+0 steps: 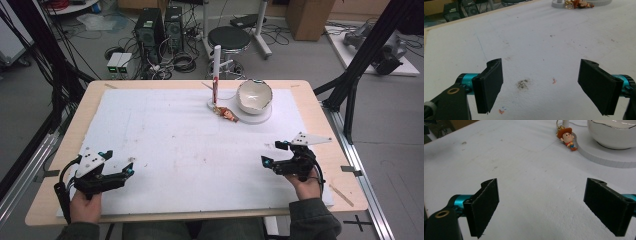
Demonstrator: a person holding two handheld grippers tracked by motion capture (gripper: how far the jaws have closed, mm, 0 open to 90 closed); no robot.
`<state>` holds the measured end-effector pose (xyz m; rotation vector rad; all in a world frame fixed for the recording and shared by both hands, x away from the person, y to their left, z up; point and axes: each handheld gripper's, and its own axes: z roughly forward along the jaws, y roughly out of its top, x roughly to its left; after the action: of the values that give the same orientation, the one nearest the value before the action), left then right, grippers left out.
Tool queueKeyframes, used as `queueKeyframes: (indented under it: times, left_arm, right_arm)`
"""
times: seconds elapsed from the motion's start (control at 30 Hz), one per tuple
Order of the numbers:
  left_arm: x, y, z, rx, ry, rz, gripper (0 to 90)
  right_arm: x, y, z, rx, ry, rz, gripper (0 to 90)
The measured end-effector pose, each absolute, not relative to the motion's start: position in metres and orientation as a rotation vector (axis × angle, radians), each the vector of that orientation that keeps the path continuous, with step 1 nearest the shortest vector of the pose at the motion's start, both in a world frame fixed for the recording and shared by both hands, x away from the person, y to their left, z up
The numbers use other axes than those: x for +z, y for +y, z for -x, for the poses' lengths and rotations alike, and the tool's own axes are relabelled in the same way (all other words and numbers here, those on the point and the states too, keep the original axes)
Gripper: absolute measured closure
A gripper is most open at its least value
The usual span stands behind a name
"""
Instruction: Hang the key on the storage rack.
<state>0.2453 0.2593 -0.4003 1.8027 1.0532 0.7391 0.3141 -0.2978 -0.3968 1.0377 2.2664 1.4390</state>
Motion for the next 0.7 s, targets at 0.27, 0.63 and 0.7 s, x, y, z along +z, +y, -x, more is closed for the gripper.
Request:
queueKeyframes:
  times: [0.27,0.63,0.7]
  left_arm:
    - [-0.401,0.260,-0.245,0.724,1.041,-1.811,20.7]
    - [-0.402,0.259,-0.245,0.717,1.035,-1.818,20.7]
    - [-0.402,0.259,-0.245,0.717,1.035,-1.817,20.7]
  right_arm:
    - [-0.399,-0.306,-0.308,1.422,2.257,-1.050,12.3]
    - [-0.403,-0.311,-0.300,1.422,2.253,-1.059,11.9]
    - [-0.403,-0.312,-0.300,1.421,2.247,-1.059,11.9]
